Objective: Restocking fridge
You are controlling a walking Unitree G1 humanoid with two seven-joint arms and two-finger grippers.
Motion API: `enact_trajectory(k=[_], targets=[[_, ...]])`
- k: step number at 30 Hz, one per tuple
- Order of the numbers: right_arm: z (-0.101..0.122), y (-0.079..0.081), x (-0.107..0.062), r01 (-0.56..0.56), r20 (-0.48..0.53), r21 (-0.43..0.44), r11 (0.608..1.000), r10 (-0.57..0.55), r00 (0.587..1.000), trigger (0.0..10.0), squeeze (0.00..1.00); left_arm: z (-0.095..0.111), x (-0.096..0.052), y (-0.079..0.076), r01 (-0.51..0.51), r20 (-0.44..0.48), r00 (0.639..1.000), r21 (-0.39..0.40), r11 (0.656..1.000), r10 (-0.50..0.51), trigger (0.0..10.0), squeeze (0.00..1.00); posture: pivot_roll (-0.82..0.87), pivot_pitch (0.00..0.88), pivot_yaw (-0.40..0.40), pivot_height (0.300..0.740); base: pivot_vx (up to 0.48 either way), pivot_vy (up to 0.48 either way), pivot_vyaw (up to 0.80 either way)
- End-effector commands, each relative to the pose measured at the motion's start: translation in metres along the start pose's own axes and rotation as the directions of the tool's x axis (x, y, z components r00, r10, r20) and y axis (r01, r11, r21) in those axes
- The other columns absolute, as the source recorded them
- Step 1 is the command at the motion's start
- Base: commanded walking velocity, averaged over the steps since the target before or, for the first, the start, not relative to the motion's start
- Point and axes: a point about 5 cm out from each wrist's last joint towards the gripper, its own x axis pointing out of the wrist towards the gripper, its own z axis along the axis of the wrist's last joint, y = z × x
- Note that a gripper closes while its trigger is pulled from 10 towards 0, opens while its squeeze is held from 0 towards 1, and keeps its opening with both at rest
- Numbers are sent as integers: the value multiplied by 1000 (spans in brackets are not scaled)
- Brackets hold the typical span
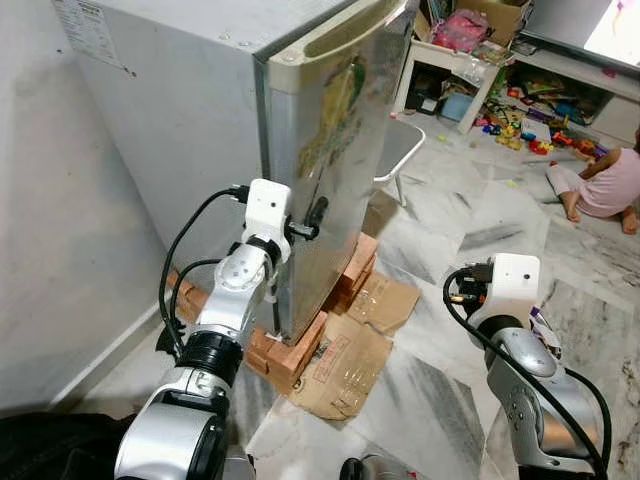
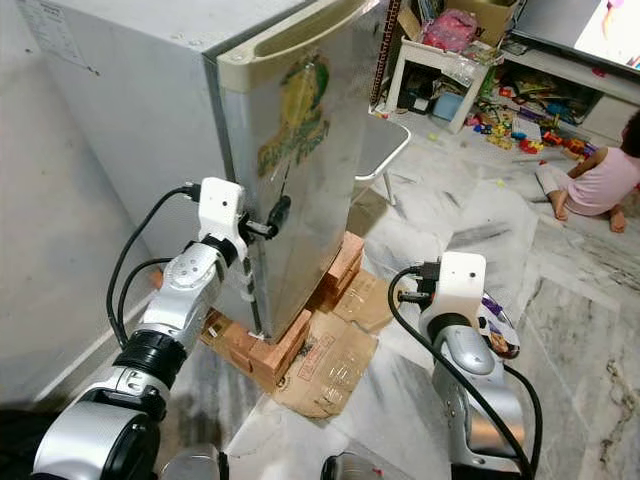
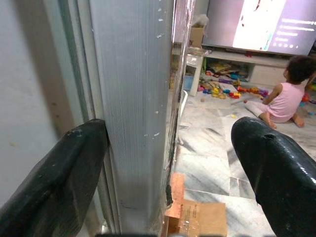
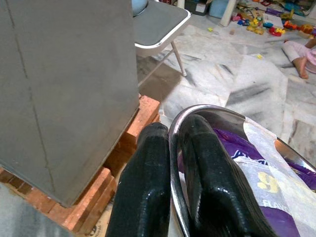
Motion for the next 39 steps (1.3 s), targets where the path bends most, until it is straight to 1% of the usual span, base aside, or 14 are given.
enact_trajectory(k=[1,5,6,10,14,17,20,24,25,30,32,33,34,39], targets=[[4,-2,1,23,10,-1,1000,-23,1000,10000,0,21,13,-25,103,69,992,34,994,-105,10000,0,-8,0,-43,740,0,0,0],[2,-6,-1,60,9,-12,998,-60,998,10000,0,30,19,-42,154,94,984,4,988,-153,10000,0,-7,0,-43,740,0,0,0],[0,-11,-2,97,3,-14,995,-97,995,10000,0,37,21,-57,209,115,971,-1,978,-207,10000,0,-8,0,-42,740,0,0,0],[-2,-19,-4,158,-3,-9,987,-158,987,10000,0,52,20,-92,371,171,916,-18,928,-363,10000,0,-11,0,-41,740,0,0,0],[-1,-19,-4,171,5,-20,985,-171,985,10000,0,53,16,-102,403,176,900,9,915,-399,10000,0,-11,0,-38,740,0,0,0],[0,-20,-4,182,14,-25,983,-182,983,10000,0,44,13,-84,315,157,936,23,949,-314,10000,0,-3,0,-41,740,0,0,0],[1,-19,-3,181,22,-25,983,-181,983,10000,0,38,8,-55,172,158,972,22,985,-173,10000,0,4,0,-45,740,0,0,0],[6,-13,1,157,51,-27,987,-155,987,10000,0,31,-13,-13,4,161,987,30,1000,-9,10000,0,20,0,-56,740,0,0,0],[6,-9,3,146,53,-27,989,-144,988,10000,0,29,-27,-1,-29,161,987,51,998,20,10000,0,30,0,-63,740,0,0,0],[6,-4,8,122,50,-28,992,-120,991,10000,0,26,-60,12,-93,156,985,91,992,78,10000,0,54,0,-75,740,0,0,0],[6,-1,10,111,47,-29,993,-110,993,10000,0,21,-81,16,-139,133,983,77,987,128,10000,0,69,0,-84,740,0,0,0],[6,-1,10,111,47,-29,993,-110,993,10000,0,21,-81,16,-139,133,983,77,987,128,10000,0,69,0,-84,740,0,0,0],[5,-1,11,107,44,-22,994,-106,993,10000,0,13,-93,21,-179,99,980,48,983,174,10000,0,75,0,-87,740,0,0,-519],[5,1,12,103,44,-23,994,-102,994,10000,0,-2,-113,30,-240,35,970,21,971,239,10000,0,79,0,-93,740,0,0,-678]])
